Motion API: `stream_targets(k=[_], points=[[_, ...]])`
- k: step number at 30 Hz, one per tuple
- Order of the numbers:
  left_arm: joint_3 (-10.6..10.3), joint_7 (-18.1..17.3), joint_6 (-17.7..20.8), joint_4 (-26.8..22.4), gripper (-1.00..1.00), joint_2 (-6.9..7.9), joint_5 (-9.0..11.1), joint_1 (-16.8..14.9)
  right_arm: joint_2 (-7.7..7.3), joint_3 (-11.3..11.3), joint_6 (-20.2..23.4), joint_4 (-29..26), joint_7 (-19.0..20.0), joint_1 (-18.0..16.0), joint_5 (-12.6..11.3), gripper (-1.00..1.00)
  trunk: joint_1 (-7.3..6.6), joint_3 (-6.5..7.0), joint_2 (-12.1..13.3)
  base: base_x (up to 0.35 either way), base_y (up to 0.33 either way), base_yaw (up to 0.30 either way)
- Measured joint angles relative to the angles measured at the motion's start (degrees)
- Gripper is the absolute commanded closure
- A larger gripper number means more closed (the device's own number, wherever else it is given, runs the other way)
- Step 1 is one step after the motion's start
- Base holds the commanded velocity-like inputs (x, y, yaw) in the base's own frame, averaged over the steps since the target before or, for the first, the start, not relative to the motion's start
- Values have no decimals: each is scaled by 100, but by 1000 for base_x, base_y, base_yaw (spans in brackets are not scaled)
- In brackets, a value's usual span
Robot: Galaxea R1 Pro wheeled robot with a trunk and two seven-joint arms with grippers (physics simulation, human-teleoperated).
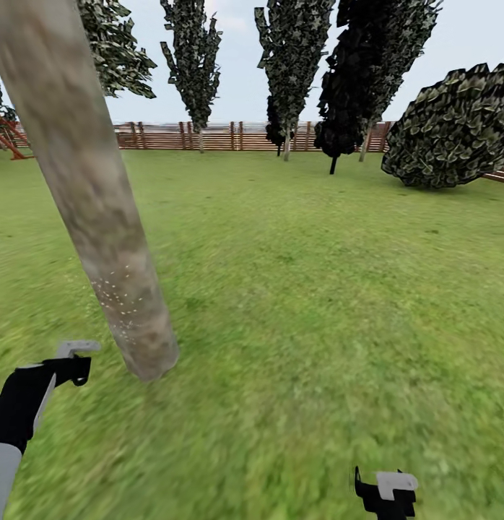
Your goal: In the garden, pick up the pesticide atomizer on the floor and spray pesticide onto both trees until each tree trunk is fully covered.
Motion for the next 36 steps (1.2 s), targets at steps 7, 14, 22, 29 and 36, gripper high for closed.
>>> stream_targets(k=[7,14,22,29,36], points=[[27,17,-39,114,100,-137,28,19,43,3,0,0,-4,0,0,-100,0,0,0,0,-277,169],[192,137,-112,407,100,-205,-16,17,44,3,0,0,-8,0,-7,-100,0,0,0,38,-277,276],[264,195,-384,455,100,-201,-36,17,33,2,0,6,-9,0,-3,-100,0,0,0,159,-260,36],[249,524,-368,456,100,-206,22,17,34,3,0,2,-9,0,-6,-100,0,0,0,93,-263,0],[257,545,-360,448,100,-205,22,17,44,3,0,2,-9,0,-8,-100,0,0,0,2,-275,213]])
